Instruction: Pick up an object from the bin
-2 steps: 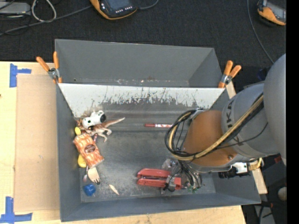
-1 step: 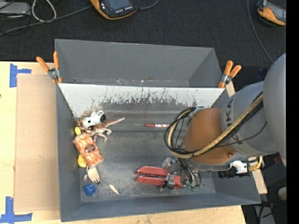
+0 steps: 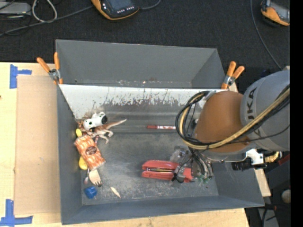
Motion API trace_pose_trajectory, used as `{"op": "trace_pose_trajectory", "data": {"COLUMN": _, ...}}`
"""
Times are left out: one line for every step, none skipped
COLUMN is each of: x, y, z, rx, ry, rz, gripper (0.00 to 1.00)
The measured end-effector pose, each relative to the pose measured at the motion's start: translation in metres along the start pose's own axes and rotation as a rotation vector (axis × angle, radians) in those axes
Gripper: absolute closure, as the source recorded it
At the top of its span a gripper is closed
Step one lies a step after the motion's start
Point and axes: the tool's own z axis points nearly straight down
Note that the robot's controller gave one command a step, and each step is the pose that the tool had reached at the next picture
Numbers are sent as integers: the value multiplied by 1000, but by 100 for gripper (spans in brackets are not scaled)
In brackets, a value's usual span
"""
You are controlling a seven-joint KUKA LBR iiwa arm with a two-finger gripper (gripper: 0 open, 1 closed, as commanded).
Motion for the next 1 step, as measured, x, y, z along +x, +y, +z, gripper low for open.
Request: {"op": "trace_pose_trajectory", "data": {"x": -3, "y": -10, "z": -75, "rx": 2, "ry": 9, "rz": -20, "gripper": 100}}
